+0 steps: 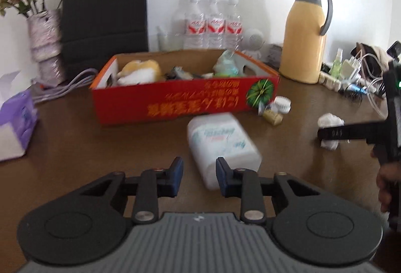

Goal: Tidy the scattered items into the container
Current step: 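Withdraw both tools from the box back over the desk, then grasp the white cotton-bud box with the left tool while the right tool grasps the crumpled tissue, then carry the cotton-bud box and tissue up over the cardboard box, then open both tools to drop the cotton-bud box and tissue into the box, then withdraw both tools from the box back over the desk, then grasp the small beige block with the left tool while the right tool grasps the white round cap, then carry the beige block and white cap up over the cardboard box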

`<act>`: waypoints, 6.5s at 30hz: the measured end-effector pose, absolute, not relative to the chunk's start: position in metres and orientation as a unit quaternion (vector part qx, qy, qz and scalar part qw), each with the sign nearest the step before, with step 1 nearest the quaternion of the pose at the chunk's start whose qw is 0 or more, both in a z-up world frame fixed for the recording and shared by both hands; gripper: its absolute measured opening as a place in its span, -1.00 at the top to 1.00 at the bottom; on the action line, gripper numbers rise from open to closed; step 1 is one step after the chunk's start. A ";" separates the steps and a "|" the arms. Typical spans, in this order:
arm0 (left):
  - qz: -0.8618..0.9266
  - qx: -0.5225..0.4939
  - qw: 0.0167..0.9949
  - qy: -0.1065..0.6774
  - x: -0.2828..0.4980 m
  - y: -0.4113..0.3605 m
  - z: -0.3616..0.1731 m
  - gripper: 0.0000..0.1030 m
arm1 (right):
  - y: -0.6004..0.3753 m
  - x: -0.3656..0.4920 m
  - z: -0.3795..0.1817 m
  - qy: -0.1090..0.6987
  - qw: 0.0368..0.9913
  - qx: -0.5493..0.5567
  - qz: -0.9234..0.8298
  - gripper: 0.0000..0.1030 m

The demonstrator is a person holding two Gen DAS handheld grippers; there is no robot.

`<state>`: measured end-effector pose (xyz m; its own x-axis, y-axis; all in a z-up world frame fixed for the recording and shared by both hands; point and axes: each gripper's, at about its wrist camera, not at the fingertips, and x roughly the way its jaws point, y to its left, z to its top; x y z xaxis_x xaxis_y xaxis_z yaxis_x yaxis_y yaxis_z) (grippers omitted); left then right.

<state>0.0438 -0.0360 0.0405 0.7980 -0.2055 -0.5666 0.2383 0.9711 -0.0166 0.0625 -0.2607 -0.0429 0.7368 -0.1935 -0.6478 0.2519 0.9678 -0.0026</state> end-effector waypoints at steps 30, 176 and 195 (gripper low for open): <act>-0.045 -0.005 0.961 0.271 0.017 -0.022 0.048 -0.30 | -0.179 0.007 -0.037 0.338 0.940 -0.025 0.044 0.52; -0.220 0.007 0.908 0.357 0.172 -0.146 0.016 0.53 | -0.277 0.171 -0.038 0.355 0.933 0.052 -0.005 -0.09; -0.127 0.022 0.945 0.302 0.043 -0.051 0.043 0.55 | -0.202 0.045 0.015 0.316 0.948 0.004 0.027 0.28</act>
<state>0.0434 -0.0515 0.0432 0.7859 -0.2265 -0.5753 0.2533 0.9668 -0.0346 0.0446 -0.2024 0.0149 0.7984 0.0535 -0.5997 -0.0483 0.9985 0.0248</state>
